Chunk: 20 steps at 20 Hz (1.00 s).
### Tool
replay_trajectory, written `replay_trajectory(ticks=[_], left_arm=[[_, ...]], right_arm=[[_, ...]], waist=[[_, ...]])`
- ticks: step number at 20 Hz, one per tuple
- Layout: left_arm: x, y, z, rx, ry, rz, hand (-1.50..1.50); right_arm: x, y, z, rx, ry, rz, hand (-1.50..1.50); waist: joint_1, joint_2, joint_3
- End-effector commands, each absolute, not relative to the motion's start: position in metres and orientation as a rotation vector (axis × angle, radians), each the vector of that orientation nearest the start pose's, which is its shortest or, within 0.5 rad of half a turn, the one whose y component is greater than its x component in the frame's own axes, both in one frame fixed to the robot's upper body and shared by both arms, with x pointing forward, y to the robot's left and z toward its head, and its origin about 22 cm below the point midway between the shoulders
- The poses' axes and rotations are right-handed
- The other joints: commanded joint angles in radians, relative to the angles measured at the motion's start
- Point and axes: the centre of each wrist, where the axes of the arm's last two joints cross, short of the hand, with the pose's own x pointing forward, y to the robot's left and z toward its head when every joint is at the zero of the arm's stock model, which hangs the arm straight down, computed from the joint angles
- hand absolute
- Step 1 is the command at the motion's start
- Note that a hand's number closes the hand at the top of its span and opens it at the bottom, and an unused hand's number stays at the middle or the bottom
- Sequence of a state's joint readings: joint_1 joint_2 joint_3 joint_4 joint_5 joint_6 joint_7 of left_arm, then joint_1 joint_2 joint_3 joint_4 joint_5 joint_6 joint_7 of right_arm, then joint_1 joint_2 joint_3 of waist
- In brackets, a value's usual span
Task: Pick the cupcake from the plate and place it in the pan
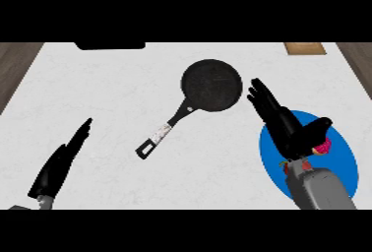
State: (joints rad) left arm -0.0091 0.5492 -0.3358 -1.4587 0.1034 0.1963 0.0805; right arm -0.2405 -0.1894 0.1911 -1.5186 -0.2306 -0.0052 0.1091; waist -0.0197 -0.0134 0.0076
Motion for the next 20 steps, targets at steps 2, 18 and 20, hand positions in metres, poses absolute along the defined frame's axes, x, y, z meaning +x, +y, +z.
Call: replay_trajectory(ticks=[2, 18, 20], left_arm=[[0.233, 0.308, 0.004, 0.333, -1.35, -0.389, 0.0], [0.223, 0.295, -0.001, 0.354, -1.375, -0.243, 0.0], [0.226, 0.291, 0.017, 0.339, -1.387, -0.292, 0.0]], right_arm=[[0.307, -0.262, 0.057, 0.079, -1.627, 0.066, -1.5], [0.226, -0.461, 0.102, -0.792, -1.074, 0.195, -1.5], [0.24, -0.451, 0.116, -0.753, -1.064, 0.245, -1.5]], waist=[[0.024, 0.014, -0.007], [0.011, 0.012, -0.009], [0.024, 0.012, -0.008]])
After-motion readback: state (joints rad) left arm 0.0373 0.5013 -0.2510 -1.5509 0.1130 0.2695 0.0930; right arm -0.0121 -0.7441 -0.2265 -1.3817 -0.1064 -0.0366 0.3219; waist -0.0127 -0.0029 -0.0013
